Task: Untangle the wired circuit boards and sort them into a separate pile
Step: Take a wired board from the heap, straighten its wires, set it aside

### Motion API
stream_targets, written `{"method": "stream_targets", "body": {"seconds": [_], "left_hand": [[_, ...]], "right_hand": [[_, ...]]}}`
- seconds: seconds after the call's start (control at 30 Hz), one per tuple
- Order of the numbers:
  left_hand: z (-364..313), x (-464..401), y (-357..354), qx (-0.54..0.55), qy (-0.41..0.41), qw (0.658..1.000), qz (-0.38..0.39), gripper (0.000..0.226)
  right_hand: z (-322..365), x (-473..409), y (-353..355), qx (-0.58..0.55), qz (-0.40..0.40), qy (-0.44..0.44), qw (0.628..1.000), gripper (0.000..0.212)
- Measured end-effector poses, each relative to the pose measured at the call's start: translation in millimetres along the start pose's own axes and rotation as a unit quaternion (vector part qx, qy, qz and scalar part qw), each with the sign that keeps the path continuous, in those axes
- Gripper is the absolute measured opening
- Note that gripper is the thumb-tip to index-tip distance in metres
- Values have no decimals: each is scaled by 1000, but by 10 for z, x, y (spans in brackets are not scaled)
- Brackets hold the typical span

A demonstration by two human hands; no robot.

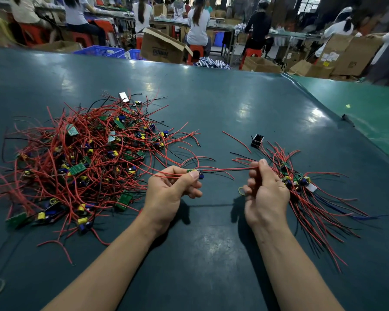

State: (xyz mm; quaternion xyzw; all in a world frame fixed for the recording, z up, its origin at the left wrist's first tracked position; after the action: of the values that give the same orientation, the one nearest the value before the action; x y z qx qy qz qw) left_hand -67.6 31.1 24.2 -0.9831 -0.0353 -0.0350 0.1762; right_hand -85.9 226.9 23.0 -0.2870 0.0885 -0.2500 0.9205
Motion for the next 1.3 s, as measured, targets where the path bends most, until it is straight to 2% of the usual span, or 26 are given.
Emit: {"method": "stream_targets", "body": {"seconds": [0.1,0.2,0.27,0.4,0.57,0.7,0.8,0.87,0.93,1.0,1.07,1.17,1.3], "left_hand": [[11,-28,40,24,7,1000,-13,8],[17,-23,41,33,12,999,-5,20],[21,-21,45,32,12,999,-3,23],[7,-43,88,46,4,999,-29,12],[-18,-28,97,61,2,998,-33,19],[-30,-36,84,91,6,996,-14,17],[-49,-61,96,192,31,981,11,14],[-61,-57,108,229,52,972,20,15],[-49,-34,90,199,78,976,29,19],[-25,7,27,141,101,983,52,20],[7,57,-70,65,114,987,88,21],[46,110,-168,-43,102,987,116,28],[63,146,-187,-97,94,984,118,29]], "right_hand": [[-76,32,-48,-25,16,-58,998,31],[-116,45,-60,-46,28,-92,994,32],[-98,33,-38,-45,20,-80,996,30],[-47,8,7,-30,12,-47,998,21],[-55,27,-41,-51,38,-69,996,30],[-149,110,-117,10,135,-146,980,40],[-207,258,-164,132,274,-182,935,38],[-207,345,-210,157,346,-198,903,30],[-197,356,-227,156,355,-202,900,27],[-189,298,-204,157,318,-171,919,26],[-189,303,-221,147,314,-142,927,29],[-201,381,-267,131,348,-131,919,28],[-190,381,-270,146,355,-128,914,31]]}}
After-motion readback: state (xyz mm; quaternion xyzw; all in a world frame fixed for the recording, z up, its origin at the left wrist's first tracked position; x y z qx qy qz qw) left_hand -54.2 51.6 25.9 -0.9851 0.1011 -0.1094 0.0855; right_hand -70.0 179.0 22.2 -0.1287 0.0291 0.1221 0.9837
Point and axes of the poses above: each hand's wrist, its own x-axis away from the middle knuckle, its own y-axis out of the back of the hand, z = x × y, the point moved 6 cm from there along -x, towards the middle knuckle, and after that the axes turned 11 degrees about y, right-handed, at the moved point
